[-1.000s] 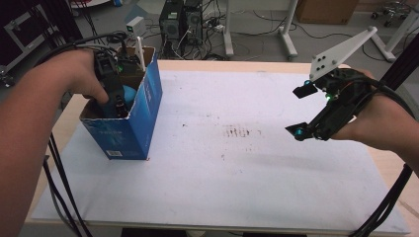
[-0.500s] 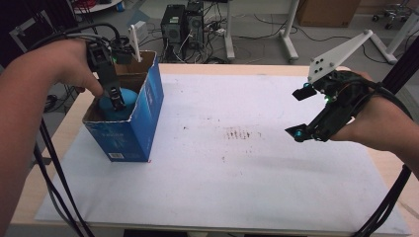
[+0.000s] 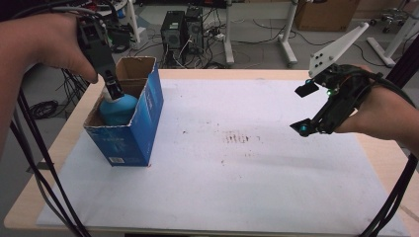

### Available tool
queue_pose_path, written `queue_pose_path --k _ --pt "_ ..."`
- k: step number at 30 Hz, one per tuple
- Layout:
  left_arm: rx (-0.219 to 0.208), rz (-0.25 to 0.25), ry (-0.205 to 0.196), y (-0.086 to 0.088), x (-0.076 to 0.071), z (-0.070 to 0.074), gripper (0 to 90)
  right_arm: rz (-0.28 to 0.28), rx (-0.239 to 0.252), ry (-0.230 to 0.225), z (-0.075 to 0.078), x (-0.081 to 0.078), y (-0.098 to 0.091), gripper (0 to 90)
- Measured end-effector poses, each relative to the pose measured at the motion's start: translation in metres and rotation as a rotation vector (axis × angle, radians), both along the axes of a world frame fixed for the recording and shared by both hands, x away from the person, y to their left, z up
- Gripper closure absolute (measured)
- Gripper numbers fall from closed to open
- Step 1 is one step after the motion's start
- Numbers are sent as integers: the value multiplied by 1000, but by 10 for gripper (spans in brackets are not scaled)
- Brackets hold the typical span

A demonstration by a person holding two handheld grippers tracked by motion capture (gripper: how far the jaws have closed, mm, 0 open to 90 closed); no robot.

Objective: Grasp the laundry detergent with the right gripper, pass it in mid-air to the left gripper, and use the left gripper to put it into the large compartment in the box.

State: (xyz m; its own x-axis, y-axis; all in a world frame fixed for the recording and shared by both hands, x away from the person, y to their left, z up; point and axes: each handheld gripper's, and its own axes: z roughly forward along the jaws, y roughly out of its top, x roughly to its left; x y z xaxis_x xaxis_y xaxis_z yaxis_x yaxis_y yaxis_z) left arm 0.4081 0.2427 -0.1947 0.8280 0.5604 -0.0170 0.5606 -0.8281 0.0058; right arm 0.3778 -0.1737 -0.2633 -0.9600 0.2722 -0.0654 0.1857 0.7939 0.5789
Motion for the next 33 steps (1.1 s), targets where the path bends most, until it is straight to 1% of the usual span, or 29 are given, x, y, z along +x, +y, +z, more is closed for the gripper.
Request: queue_pose_path --k 2,4,5,6,7,8,9,11,12,14,17,19,22,23,24,26,29,31,33 --pt "-2 -30 -5 -9 -2 5 188 10 -22 2 2 4 1 6" --pt "-12 -68 -2 -19 -4 8 177 14 -54 6 4 7 1 6" --pt "-12 -68 -2 -19 -4 8 171 14 -54 6 4 7 1 6" --pt "-22 -101 8 -28 -6 9 171 19 -64 13 5 8 2 6" --pt "-27 -130 15 -36 -8 9 160 32 -89 24 6 12 3 6" --pt "-27 -130 15 -36 -8 9 155 32 -89 24 6 12 3 6" --pt "-29 -161 19 -44 -10 8 155 35 -100 29 6 13 3 6" --pt "-33 -191 30 -52 -11 6 140 55 -151 57 3 16 7 6" --pt "-35 -217 33 -60 -12 4 137 59 -172 66 2 18 8 6" --pt "-35 -249 29 -68 -12 1 113 67 -202 78 -2 20 10 6" --pt "-43 -281 35 -78 -13 -4 97 70 -264 96 -11 21 13 6" --pt "-44 -298 39 -83 -13 -8 70 77 -289 100 -15 22 15 6" --pt "-52 -320 49 -89 -13 -15 67 77 -304 107 -19 24 16 6" --pt "-49 -321 53 -91 -14 -17 63 69 -311 112 -20 25 16 6" --pt "-49 -326 53 -93 -14 -20 52 76 -306 110 -22 26 16 6" --pt "-51 -335 61 -95 -14 -25 41 70 -324 116 -24 28 15 6" --pt "-48 -344 65 -100 -15 -31 17 74 -333 110 -26 31 14 6" --pt "-43 -356 65 -103 -15 -34 17 74 -344 108 -27 33 12 6" --pt "-49 -366 64 -105 -15 -36 17 58 -356 121 -27 33 11 6"
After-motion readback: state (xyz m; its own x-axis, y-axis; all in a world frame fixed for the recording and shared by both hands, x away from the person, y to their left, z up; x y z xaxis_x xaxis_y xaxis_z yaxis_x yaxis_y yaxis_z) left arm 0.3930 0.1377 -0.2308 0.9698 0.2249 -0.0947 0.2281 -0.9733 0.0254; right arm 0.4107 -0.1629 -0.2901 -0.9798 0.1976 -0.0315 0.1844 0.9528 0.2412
